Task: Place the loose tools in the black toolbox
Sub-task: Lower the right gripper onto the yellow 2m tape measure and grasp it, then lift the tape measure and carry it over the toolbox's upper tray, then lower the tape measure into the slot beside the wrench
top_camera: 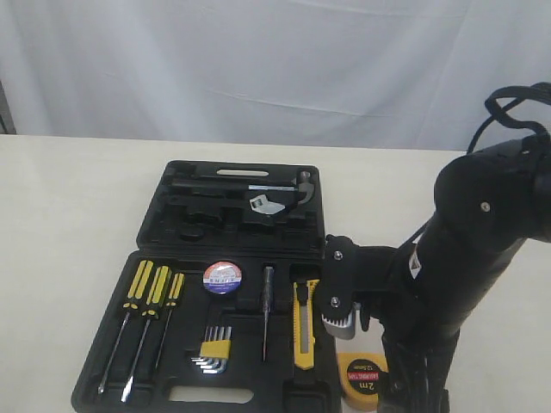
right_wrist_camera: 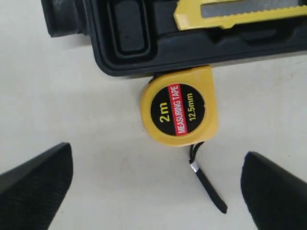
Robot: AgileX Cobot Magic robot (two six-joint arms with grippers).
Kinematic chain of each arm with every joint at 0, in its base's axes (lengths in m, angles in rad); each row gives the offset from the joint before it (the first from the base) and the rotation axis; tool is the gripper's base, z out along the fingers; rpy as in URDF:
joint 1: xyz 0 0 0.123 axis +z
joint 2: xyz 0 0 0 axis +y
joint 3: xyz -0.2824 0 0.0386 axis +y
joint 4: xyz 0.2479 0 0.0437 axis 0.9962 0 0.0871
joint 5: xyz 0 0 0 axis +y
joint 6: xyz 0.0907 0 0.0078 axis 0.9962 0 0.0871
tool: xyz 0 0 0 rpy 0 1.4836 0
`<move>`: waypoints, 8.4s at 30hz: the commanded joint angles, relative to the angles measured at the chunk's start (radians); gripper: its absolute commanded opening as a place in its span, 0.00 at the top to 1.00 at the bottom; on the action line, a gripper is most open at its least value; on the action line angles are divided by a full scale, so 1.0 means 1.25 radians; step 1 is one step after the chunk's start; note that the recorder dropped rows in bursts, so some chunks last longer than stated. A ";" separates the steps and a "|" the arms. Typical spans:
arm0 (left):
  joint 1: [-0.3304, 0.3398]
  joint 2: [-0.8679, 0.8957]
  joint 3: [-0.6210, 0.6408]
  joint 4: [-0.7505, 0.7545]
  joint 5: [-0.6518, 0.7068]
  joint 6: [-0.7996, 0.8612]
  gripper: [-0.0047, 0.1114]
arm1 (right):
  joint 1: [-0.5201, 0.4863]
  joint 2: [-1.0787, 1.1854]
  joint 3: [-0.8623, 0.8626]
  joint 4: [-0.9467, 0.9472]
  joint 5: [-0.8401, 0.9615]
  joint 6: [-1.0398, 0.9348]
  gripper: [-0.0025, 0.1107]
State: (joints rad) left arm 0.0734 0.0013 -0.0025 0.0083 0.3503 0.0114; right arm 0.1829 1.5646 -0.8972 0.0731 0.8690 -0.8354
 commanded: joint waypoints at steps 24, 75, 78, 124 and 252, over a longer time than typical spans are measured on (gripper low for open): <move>-0.004 -0.001 0.002 -0.007 -0.006 -0.003 0.96 | -0.005 0.185 0.002 0.014 -0.141 -0.221 0.20; -0.004 -0.001 0.002 -0.007 -0.006 -0.003 0.96 | -0.080 0.501 -0.742 -0.085 0.107 -0.191 0.98; -0.004 -0.001 0.002 -0.007 -0.006 -0.003 0.96 | -0.080 0.523 -0.742 -0.113 0.065 -0.195 0.98; -0.004 -0.001 0.002 -0.007 -0.006 -0.003 0.96 | -0.080 0.644 -1.049 -0.081 0.230 -0.029 0.98; -0.004 -0.001 0.002 -0.007 -0.006 -0.003 0.96 | -0.103 0.604 -1.010 0.007 0.282 -0.194 0.54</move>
State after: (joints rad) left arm 0.0734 0.0013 -0.0025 0.0083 0.3503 0.0114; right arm 0.0631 2.3389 -2.1601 0.0669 1.2218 -1.0811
